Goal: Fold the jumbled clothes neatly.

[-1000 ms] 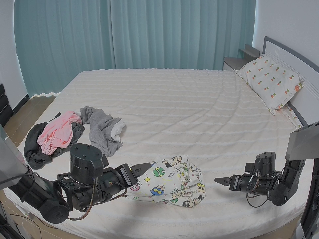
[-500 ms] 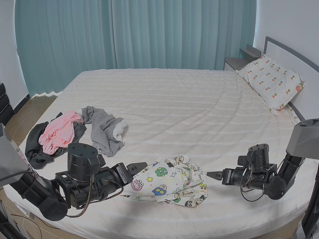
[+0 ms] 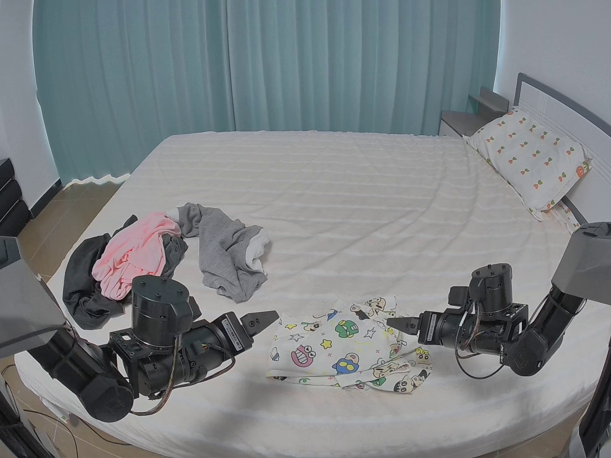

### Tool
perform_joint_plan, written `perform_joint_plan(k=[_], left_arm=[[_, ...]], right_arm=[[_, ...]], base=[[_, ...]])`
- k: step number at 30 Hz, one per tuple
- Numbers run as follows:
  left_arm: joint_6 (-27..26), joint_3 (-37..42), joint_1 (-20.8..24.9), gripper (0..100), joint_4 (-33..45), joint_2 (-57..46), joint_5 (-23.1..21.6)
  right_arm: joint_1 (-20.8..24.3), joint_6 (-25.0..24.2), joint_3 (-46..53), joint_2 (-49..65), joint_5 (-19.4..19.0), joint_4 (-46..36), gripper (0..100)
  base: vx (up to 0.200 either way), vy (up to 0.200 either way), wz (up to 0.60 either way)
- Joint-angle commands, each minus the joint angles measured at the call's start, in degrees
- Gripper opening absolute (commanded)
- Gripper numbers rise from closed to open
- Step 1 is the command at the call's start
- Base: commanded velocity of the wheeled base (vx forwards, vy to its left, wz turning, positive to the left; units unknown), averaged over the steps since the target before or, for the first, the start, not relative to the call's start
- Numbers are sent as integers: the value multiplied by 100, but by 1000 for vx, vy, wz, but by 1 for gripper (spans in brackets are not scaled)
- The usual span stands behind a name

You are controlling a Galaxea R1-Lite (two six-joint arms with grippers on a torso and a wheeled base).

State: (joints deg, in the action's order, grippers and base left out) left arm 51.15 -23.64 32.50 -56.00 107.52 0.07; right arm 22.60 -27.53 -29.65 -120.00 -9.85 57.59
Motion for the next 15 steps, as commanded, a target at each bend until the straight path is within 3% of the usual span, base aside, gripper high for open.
perform_joint_plan(k=[1, 8, 15], left_arm=[[35, -18, -60, 100, -130, 348, -7], [176, -203, -130, 100, -165, 691, -25], [229, -150, -130, 100, -165, 656, -34]], right_arm=[[78, 2, -454, -322, -166, -477, 100], [34, 10, -1272, -823, -184, -1118, 100], [87, 10, -1483, -1016, -210, -1347, 100]], base=[[0, 0, 0], [0, 0, 0], [0, 0, 0]])
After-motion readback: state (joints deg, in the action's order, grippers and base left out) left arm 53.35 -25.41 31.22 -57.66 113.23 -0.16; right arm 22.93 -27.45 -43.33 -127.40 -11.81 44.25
